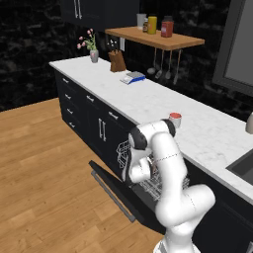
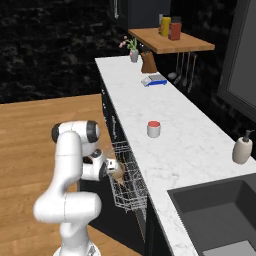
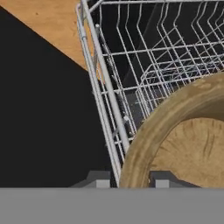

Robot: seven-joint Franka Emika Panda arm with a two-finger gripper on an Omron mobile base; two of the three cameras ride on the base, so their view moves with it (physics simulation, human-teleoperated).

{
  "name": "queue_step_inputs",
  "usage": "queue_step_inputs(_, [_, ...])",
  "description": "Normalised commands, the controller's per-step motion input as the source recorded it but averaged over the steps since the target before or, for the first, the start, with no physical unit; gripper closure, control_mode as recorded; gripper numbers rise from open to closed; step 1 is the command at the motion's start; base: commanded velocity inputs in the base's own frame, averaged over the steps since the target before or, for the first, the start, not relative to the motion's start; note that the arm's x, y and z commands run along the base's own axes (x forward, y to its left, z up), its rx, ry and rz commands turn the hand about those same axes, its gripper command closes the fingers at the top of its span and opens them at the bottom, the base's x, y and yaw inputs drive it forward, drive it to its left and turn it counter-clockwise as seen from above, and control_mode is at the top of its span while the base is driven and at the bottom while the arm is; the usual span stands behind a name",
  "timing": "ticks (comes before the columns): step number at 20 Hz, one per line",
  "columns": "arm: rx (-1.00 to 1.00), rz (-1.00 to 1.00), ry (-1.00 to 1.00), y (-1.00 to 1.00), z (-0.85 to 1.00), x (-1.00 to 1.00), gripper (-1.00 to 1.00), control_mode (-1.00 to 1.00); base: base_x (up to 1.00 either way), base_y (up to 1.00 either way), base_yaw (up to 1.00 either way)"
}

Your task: Pick up the cup and bowl from the counter, place them in the dishwasher, and close the dishwasher door.

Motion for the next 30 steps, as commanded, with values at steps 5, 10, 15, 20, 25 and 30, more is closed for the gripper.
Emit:
queue_step_inputs(5, [0.16, 0.06, 0.22, 0.15, -0.44, -0.72, 1.0, -1.0, 0.0, 0.0, 0.0])
queue_step_inputs(10, [0.02, 0.05, 0.05, 0.35, -0.48, -0.78, 1.0, -1.0, 0.0, 0.0, 0.0])
queue_step_inputs(15, [-0.03, 0.0, -0.01, 0.01, 0.05, -0.14, -1.0, -1.0, 0.0, 0.0, 0.0])
queue_step_inputs(20, [-0.04, 0.0, -0.01, -0.01, 0.16, 0.02, -1.0, -1.0, 0.0, 0.0, 0.0])
queue_step_inputs(25, [-0.09, 0.02, -0.01, 0.28, 0.64, -0.21, -1.0, -1.0, 0.0, 0.0, 0.0])
queue_step_inputs(30, [-0.25, 0.05, -0.04, 0.81, 1.0, -0.57, -1.0, -1.0, 0.0, 0.0, 0.0])
